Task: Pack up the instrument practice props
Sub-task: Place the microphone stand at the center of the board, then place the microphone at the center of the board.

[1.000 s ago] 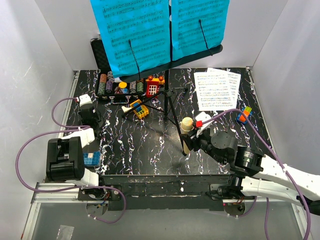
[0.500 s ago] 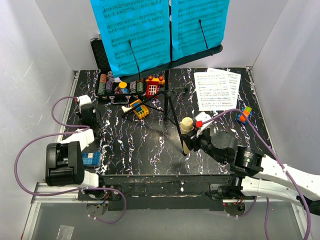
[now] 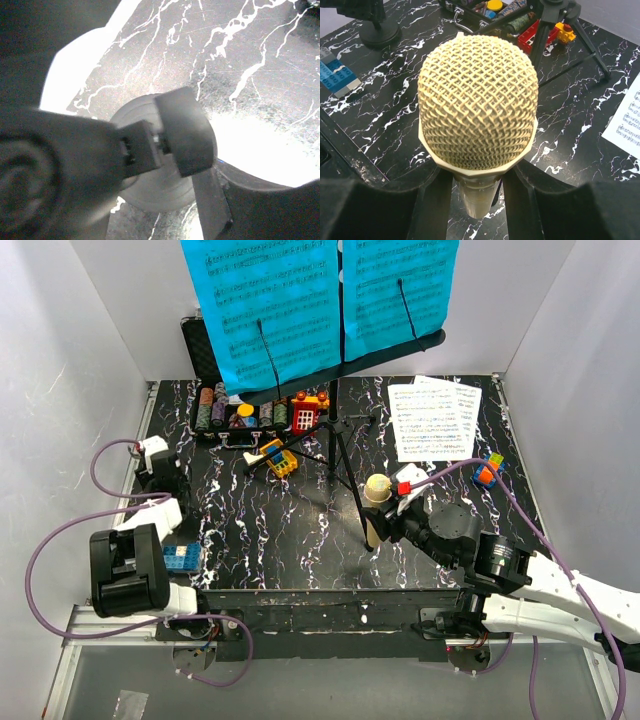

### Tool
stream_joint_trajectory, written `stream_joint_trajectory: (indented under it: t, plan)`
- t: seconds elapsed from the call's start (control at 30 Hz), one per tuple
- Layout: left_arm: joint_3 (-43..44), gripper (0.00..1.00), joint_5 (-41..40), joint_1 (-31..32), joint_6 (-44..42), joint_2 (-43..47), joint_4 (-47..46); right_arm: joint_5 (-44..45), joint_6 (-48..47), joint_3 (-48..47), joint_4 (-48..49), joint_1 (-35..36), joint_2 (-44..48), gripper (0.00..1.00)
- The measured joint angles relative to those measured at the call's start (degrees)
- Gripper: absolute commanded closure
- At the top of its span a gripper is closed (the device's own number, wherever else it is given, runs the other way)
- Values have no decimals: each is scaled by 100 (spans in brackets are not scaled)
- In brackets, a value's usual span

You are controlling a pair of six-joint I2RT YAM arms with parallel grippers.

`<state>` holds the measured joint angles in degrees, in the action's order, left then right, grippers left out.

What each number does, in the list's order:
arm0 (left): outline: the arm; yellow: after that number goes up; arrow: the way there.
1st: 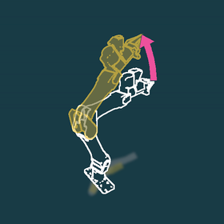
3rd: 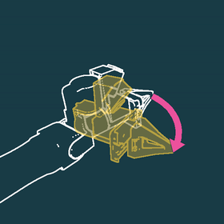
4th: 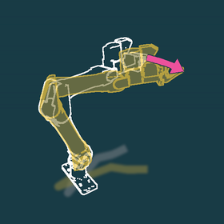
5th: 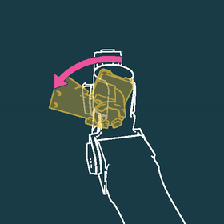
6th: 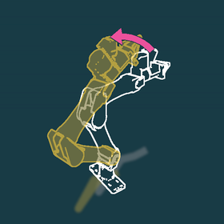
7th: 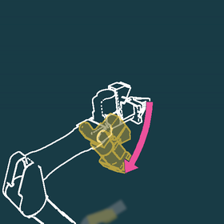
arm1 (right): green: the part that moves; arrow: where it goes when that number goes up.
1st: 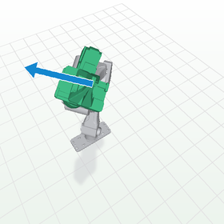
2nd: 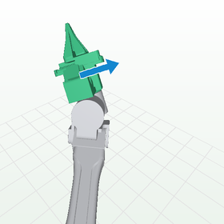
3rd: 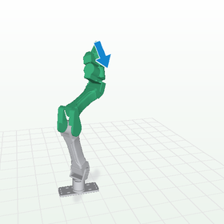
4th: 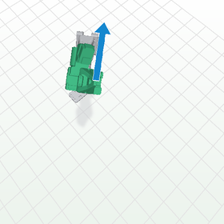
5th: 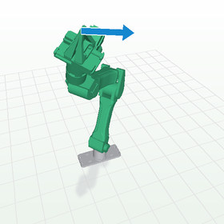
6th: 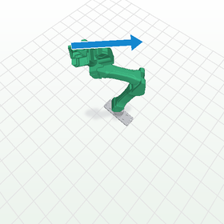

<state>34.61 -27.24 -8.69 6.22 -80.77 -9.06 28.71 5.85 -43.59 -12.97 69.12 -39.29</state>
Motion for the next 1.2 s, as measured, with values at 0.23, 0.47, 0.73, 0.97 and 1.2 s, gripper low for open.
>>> stream_joint_trajectory:
  t: [0.23,0.47,0.73,0.97,1.2]
  plan:
    - [52,23,284,-20,378,758,960,-2,0,0,-15,0,31,99]
    - [400,20,758,-4,992,1873,2247,-164,39,0,-9,0,9,99]
    - [492,15,1478,492,1998,3069,3539,-741,315,0,59,0,-570,99]
    - [573,7,1934,1537,2514,3847,4542,-1211,501,-297,-96,0,-1141,99]
    - [535,7,3442,1801,3101,4360,4448,-2212,968,-1095,-208,-142,-2227,99]
